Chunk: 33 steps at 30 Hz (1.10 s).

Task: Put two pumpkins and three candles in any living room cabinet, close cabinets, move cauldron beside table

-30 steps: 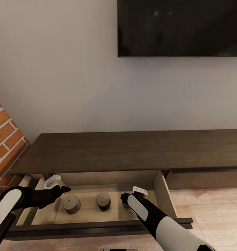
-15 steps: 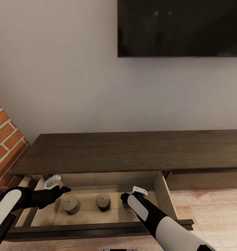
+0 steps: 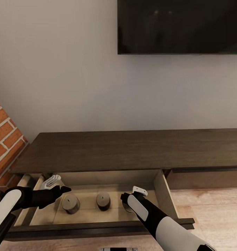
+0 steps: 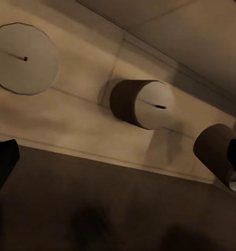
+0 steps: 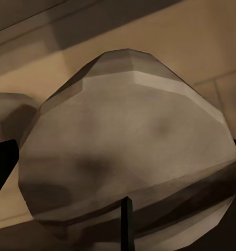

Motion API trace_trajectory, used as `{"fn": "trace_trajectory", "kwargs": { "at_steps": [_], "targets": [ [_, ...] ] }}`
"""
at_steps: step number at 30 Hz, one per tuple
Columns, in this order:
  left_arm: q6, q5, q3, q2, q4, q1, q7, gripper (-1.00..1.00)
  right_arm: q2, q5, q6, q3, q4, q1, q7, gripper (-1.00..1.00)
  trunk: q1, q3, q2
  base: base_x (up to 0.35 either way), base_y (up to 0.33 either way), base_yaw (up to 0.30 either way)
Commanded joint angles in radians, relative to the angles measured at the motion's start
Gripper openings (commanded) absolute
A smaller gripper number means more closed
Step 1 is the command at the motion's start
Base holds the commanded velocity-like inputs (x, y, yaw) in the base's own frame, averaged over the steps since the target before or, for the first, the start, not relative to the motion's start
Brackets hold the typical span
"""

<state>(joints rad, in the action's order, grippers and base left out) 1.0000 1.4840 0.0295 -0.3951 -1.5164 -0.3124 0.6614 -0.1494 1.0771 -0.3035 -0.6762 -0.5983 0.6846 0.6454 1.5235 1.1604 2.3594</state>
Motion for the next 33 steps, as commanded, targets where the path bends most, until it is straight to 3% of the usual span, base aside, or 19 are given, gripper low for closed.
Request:
{"fn": "trace_trajectory", "kwargs": {
  "at_steps": [1,10,33],
  "targets": [
    [0.000,0.010,0.001,-0.001,-0.001,-0.001,0.010,1.00,0.001,0.003,-0.003,-0.005,-0.001,0.001,0.007,-1.00,0.004,0.004,0.008,0.000,0.000,0.000],
    [0.000,0.010,0.001,-0.001,-0.005,0.000,0.010,1.00,0.001,0.003,-0.003,-0.004,-0.001,0.001,0.007,-1.00,0.027,0.023,0.050,0.000,0.000,0.000],
    [0.000,0.010,0.001,-0.001,-0.008,0.000,0.010,1.00,0.001,0.003,-0.003,-0.004,-0.001,0.001,0.007,-1.00,0.027,0.023,0.050,0.016,0.000,0.000]
  ]
}}
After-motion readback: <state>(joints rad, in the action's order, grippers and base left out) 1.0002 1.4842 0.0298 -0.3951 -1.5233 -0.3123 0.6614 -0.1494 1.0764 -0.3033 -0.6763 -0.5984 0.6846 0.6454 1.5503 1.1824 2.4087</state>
